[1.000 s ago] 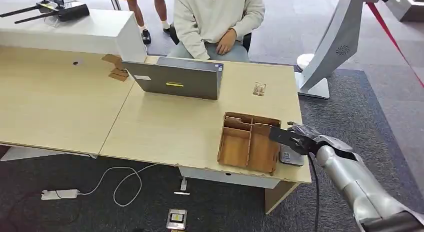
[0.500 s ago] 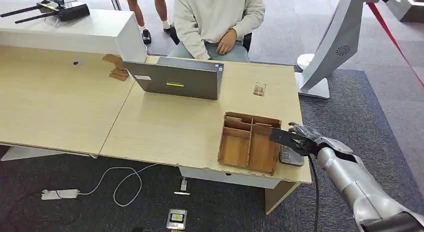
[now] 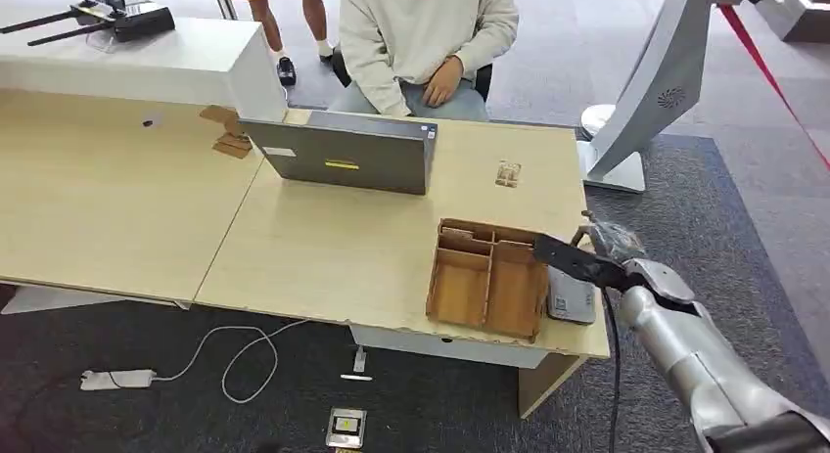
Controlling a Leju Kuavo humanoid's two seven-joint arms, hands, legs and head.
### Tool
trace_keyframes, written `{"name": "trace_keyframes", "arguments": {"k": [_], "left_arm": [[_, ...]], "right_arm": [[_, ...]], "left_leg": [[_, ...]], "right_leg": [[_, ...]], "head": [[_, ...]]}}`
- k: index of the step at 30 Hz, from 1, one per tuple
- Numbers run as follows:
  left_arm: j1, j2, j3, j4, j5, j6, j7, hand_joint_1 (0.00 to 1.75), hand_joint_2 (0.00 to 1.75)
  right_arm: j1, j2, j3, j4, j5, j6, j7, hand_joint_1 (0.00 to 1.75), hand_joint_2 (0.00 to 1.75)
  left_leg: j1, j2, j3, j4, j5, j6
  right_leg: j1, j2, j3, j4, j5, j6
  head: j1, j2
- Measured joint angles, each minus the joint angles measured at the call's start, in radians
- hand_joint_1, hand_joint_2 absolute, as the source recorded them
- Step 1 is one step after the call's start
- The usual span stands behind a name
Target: Pass the card to the sensor for recognition and then transmit it.
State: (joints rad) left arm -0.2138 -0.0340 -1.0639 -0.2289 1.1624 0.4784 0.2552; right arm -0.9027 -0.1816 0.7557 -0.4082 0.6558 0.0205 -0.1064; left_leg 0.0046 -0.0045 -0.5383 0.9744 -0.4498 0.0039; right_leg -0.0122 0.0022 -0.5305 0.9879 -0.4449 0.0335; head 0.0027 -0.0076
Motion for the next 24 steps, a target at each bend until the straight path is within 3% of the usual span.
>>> {"name": "trace_keyframes", "arguments": {"k": [2,5,10,17,24], "left_arm": [[-0.001,-0.002,0.0,0.0,0.0,0.004,-0.005,0.0,0.0],[-0.001,-0.008,0.0,0.0,0.003,0.017,-0.018,0.0,0.0],[-0.006,-0.015,0.001,0.0,0.002,0.034,-0.029,0.0,0.0],[-0.011,-0.026,0.001,0.0,-0.016,0.053,-0.034,0.0,0.0],[-0.019,-0.028,-0.004,0.0,-0.053,0.046,-0.021,0.0,0.0]], "right_arm": [[-0.008,0.001,0.0,0.0,0.0,-0.033,0.0,1.75,1.75],[-0.01,0.003,-0.014,0.0,-0.007,-0.16,0.0,1.75,1.75],[-0.014,0.005,-0.045,0.0,-0.015,-0.239,-0.014,1.75,1.75],[-0.01,0.016,-0.063,-0.004,-0.019,-0.274,-0.04,1.75,1.75],[-0.027,0.073,-0.077,-0.027,-0.021,-0.287,-0.079,1.75,1.75]], "left_leg": [[0.0,0.0,0.0,0.0,0.0,0.0],[0.0,0.0,0.0,0.0,0.0,0.0],[0.0,0.0,0.0,0.0,0.0,0.0],[0.0,0.0,0.0,0.0,0.0,0.0],[0.0,0.0,-0.001,0.0,0.0,0.0]], "right_leg": [[0.0,0.0,0.0,0.0,0.0,0.0],[0.0,0.0,0.0,0.0,0.0,0.0],[0.0,0.0,0.0,0.0,0.0,0.0],[0.0,0.0,0.0,0.0,0.0,0.0],[0.0,0.001,-0.001,0.0,0.0,0.0]], "head": [[0.0,0.0],[0.0,0.0],[-0.001,0.0],[0.0,0.0],[-0.001,0.0]]}}
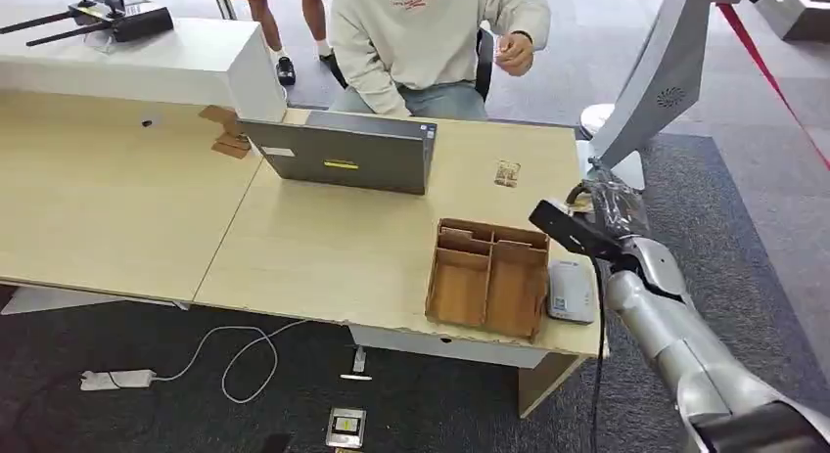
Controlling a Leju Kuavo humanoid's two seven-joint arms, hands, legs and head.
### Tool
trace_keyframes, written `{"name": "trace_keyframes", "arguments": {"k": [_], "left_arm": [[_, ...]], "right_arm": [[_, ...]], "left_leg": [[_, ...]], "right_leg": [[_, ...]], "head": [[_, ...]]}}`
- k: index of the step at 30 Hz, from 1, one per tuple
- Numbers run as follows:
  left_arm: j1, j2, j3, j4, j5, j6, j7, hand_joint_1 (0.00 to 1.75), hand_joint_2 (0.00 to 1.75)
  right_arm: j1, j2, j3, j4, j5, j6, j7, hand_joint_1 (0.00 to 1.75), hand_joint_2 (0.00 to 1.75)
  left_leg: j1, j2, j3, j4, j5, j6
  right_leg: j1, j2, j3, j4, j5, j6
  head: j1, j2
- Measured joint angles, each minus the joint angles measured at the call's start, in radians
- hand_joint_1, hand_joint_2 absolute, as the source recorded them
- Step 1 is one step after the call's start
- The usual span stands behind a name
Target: Pass the card to the sensor for recognition and then transmit it.
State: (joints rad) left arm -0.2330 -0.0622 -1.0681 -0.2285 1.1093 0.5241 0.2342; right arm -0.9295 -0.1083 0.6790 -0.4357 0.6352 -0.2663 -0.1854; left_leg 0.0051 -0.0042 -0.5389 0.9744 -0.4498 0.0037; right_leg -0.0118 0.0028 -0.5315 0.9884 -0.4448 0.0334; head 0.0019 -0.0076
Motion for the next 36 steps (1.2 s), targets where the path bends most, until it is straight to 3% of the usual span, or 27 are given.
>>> {"name": "trace_keyframes", "arguments": {"k": [12,19,29,36], "left_arm": [[-0.029,-0.001,-0.055,0.0,-0.079,-0.042,0.017,0.0,0.0],[-0.035,0.003,-0.094,0.0,-0.095,-0.063,0.003,0.0,0.0],[-0.026,0.022,-0.126,0.002,-0.13,-0.076,-0.074,0.0,0.0],[-0.025,0.029,-0.146,0.002,-0.154,-0.083,-0.086,0.0,0.0]], "right_arm": [[-0.118,0.155,-0.006,-0.022,0.038,-0.018,-0.062,1.75,1.75],[-0.155,0.232,-0.006,-0.015,0.054,-0.015,-0.065,1.75,1.75],[-0.152,0.246,-0.006,0.006,0.062,-0.005,-0.055,1.75,1.75],[-0.143,0.224,-0.006,0.023,0.084,0.018,-0.026,1.75,1.75]], "left_leg": [[0.0,0.0,-0.001,0.0,0.0,0.0],[0.0,0.0,-0.001,0.0,0.0,0.0],[0.0,0.0,-0.001,0.0,0.0,0.0],[0.0,0.0,-0.001,0.0,0.0,0.0]], "right_leg": [[0.0,0.0,0.0,0.0,0.0,0.0],[0.0,0.0,-0.001,0.0,0.0,0.0],[0.0,0.0,-0.001,0.0,0.0,0.0],[0.0,0.0,-0.001,0.0,0.0,0.0]], "head": [[0.001,0.0],[0.001,0.0],[0.001,0.0],[0.001,0.0]]}}
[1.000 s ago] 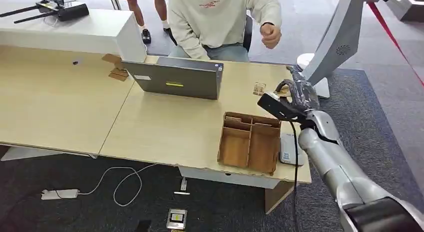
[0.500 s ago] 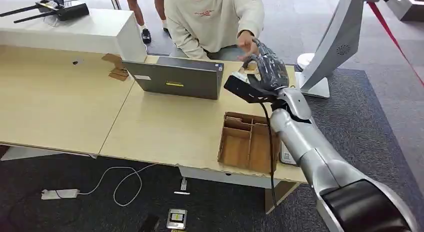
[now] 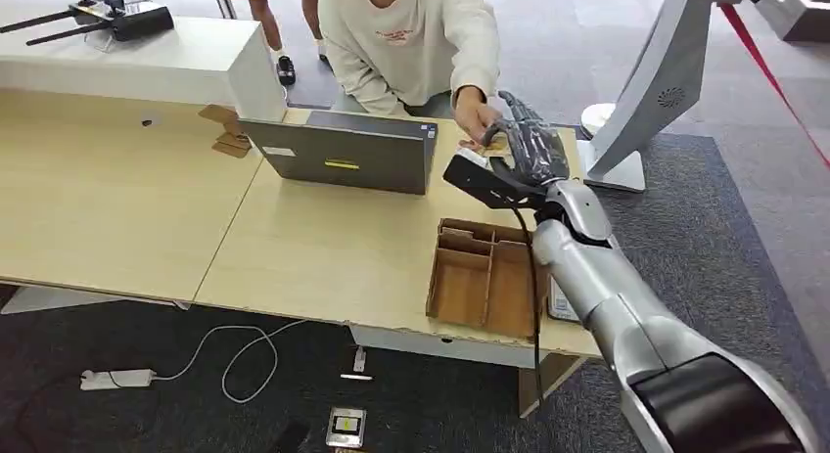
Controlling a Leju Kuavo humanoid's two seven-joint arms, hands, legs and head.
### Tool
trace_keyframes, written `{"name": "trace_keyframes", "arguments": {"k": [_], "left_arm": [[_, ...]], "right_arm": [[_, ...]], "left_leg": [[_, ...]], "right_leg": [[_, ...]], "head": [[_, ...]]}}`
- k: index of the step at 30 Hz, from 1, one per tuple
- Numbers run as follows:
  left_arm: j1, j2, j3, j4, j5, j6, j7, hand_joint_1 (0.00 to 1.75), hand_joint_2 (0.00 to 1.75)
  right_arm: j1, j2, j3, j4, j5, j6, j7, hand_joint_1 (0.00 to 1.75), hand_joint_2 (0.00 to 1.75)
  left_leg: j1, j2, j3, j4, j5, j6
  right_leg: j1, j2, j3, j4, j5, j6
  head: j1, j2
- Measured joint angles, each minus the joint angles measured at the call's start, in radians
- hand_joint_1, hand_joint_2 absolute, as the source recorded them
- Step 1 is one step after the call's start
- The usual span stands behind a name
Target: Pass the card to the sensor for recognition and then transmit it.
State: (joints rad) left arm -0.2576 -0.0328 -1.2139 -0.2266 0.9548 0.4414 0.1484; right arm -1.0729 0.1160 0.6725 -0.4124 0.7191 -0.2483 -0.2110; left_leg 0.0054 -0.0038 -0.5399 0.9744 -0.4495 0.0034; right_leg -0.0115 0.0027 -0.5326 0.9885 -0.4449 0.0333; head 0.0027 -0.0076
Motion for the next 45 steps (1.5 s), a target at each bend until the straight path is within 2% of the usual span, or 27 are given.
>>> {"name": "trace_keyframes", "arguments": {"k": [8,9,10,11,22,23,29,30,34,38,39,41,42,45], "left_arm": [[0.012,0.001,-0.02,0.0,-0.017,0.012,-0.034,0.0,0.0],[0.013,0.001,-0.025,0.0,-0.018,0.012,-0.034,0.0,0.0],[0.013,0.001,-0.026,0.0,-0.02,0.012,-0.034,0.0,0.0],[0.013,0.001,-0.027,0.0,-0.021,0.011,-0.035,0.0,0.0],[0.009,0.012,-0.046,0.0,-0.042,-0.02,-0.026,0.0,0.0],[0.009,0.014,-0.049,0.0,-0.044,-0.02,-0.026,0.0,0.0],[0.01,0.018,-0.051,0.0,-0.041,-0.018,-0.034,0.0,0.0],[0.011,0.018,-0.051,0.0,-0.038,-0.015,-0.034,0.0,0.0],[0.016,0.018,-0.051,0.001,-0.022,-0.008,-0.034,0.0,0.0],[0.026,0.019,-0.05,0.001,-0.002,0.002,-0.038,0.0,0.0],[0.03,0.019,-0.048,0.001,0.0,0.003,-0.04,0.0,0.0],[0.034,0.02,-0.048,0.001,0.009,0.009,-0.044,0.0,0.0],[0.034,0.02,-0.047,0.001,0.012,0.011,-0.044,0.0,0.0],[0.038,0.02,-0.046,0.001,0.019,0.018,-0.044,0.0,0.0]], "right_arm": [[0.003,-0.028,0.0,0.019,0.016,0.015,0.015,1.75,1.75],[0.003,-0.032,0.0,0.022,0.016,0.014,0.017,1.31,1.75],[0.003,-0.034,0.0,0.024,0.016,0.014,0.018,1.31,1.75],[0.003,-0.037,-0.001,0.026,0.016,0.012,0.018,0.0,1.75],[0.01,-0.061,-0.017,0.026,0.036,-0.036,0.01,0.0,1.75],[0.01,-0.063,-0.02,0.026,0.039,-0.045,0.005,0.0,0.0],[0.002,-0.074,-0.06,0.01,0.036,-0.089,-0.029,0.0,0.0],[-0.003,-0.076,-0.066,0.006,0.027,-0.094,-0.037,0.0,1.75],[-0.023,-0.09,-0.103,-0.019,-0.014,-0.108,-0.06,0.0,1.75],[-0.039,-0.106,-0.153,-0.053,-0.084,-0.085,-0.079,0.0,1.75],[-0.04,-0.113,-0.166,-0.061,-0.098,-0.073,-0.08,0.0,0.0],[-0.038,-0.126,-0.191,-0.085,-0.149,-0.019,-0.087,0.0,0.0],[-0.034,-0.133,-0.2,-0.095,-0.17,0.004,-0.087,0.0,1.75],[0.002,-0.169,-0.239,-0.159,-0.235,0.081,-0.084,0.0,1.75]], "left_leg": [[0.0,0.0,0.0,0.0,0.0,0.0],[0.0,0.0,0.0,0.0,0.0,0.0],[0.0,0.0,0.0,0.0,0.0,0.0],[0.0,0.0,0.0,0.0,0.0,0.0],[0.0,0.0,0.0,0.0,0.0,0.0],[0.0,0.0,0.0,0.0,0.0,0.0],[0.0,0.0,0.0,0.0,0.0,0.0],[0.0,0.0,0.0,0.0,0.0,0.0],[0.0,0.0,0.0,0.0,0.0,0.0],[0.0,0.0,0.0,0.0,0.0,0.0],[0.0,0.0,0.0,0.0,0.0,0.0],[0.0,0.0,0.0,0.0,0.0,0.0],[0.0,0.0,0.0,0.0,0.0,0.0],[0.0,-0.001,0.0,0.0,0.0,0.0]], "right_leg": [[0.0,0.0,0.0,0.0,0.0,0.0],[0.0,0.0,0.0,0.0,0.0,0.0],[0.0,0.0,0.0,0.0,0.0,0.0],[0.0,0.0,0.0,0.0,0.0,0.0],[0.0,0.0,0.0,0.0,0.0,0.0],[0.0,0.0,0.0,0.0,0.0,0.0],[0.0,0.0,0.0,0.0,0.0,0.0],[0.0,0.0,0.0,0.0,0.0,0.0],[0.0,0.0,0.0,0.0,0.0,0.0],[0.0,0.0,0.0,0.0,0.0,0.0],[0.0,0.0,0.0,0.0,0.0,0.0],[0.0,0.0,0.0,0.0,0.0,0.0],[0.0,0.0,0.0,0.0,0.0,0.0],[0.0,0.0,0.0,-0.001,0.0,0.0]], "head": [[0.0,0.0],[0.0,0.0],[0.0,0.0],[0.0,0.0],[0.0,0.0],[0.0,0.0],[0.0,0.0],[0.0,0.0],[0.0,0.0],[0.0,0.0],[0.0,0.0],[0.0,0.0],[0.0,0.0],[0.0,0.0]]}}
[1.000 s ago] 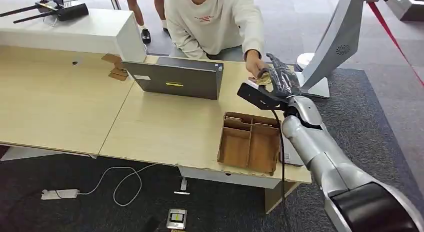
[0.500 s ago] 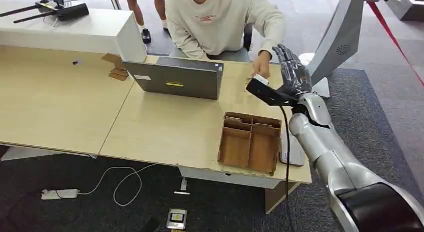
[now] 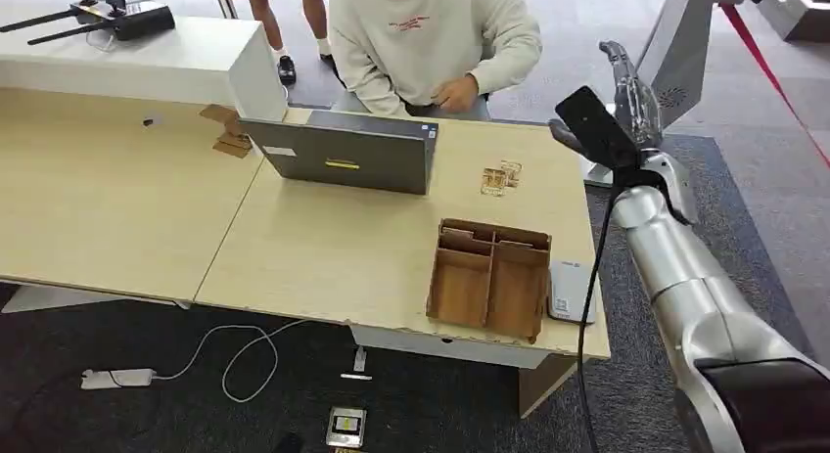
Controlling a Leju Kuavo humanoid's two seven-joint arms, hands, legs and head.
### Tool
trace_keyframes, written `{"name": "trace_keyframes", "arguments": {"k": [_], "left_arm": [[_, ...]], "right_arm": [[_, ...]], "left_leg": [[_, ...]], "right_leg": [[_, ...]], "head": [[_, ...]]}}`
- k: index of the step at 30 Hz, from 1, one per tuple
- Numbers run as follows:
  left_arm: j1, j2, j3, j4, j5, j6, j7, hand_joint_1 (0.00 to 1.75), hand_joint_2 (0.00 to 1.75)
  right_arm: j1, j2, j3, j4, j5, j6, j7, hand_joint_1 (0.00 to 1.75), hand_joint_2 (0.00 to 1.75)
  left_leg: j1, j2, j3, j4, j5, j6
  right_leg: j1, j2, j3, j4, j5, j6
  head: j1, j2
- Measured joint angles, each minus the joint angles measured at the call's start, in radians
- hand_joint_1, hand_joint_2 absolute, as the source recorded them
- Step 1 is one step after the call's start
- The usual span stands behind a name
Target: Pass the card to the sensor for recognition and then transmit it.
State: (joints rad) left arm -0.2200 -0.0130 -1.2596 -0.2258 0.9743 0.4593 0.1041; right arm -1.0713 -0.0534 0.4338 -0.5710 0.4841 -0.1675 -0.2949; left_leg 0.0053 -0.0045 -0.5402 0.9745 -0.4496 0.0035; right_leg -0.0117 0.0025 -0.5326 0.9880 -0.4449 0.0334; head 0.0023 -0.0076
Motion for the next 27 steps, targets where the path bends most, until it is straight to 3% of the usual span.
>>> {"name": "trace_keyframes", "arguments": {"k": [3,7,15,27], "left_arm": [[0.003,0.0,0.007,0.0,0.008,0.002,0.001,0.0,0.0],[0.007,0.001,0.023,0.0,0.028,0.003,0.0,0.0,0.0],[0.011,0.004,0.042,0.0,0.052,0.002,0.011,0.0,0.0],[0.013,0.011,0.057,0.0,0.058,-0.008,0.005,0.0,0.0]], "right_arm": [[0.035,-0.028,-0.033,-0.049,-0.028,0.052,0.013,0.0,1.75],[0.122,-0.09,-0.056,-0.153,-0.101,0.226,0.063,0.0,1.75],[0.245,-0.173,-0.076,-0.303,-0.13,0.378,0.113,0.0,1.75],[0.326,-0.199,-0.058,-0.443,-0.121,0.466,0.177,0.0,1.75]], "left_leg": [[0.0,0.0,0.0,0.0,0.0,0.0],[0.0,0.0,0.0,0.0,0.0,0.0],[0.0,0.0,0.0,0.0,0.0,0.0],[0.0,0.0,0.0,0.0,0.0,0.0]], "right_leg": [[0.0,0.0,-0.001,0.0,0.0,0.0],[0.0,0.0,0.0,0.0,0.0,0.0],[0.0,0.0,0.0,0.0,0.0,0.0],[0.0,0.0,0.0,0.0,0.0,0.0]], "head": [[0.0,0.0],[0.0,0.0],[0.0,0.0],[0.0,0.0]]}}
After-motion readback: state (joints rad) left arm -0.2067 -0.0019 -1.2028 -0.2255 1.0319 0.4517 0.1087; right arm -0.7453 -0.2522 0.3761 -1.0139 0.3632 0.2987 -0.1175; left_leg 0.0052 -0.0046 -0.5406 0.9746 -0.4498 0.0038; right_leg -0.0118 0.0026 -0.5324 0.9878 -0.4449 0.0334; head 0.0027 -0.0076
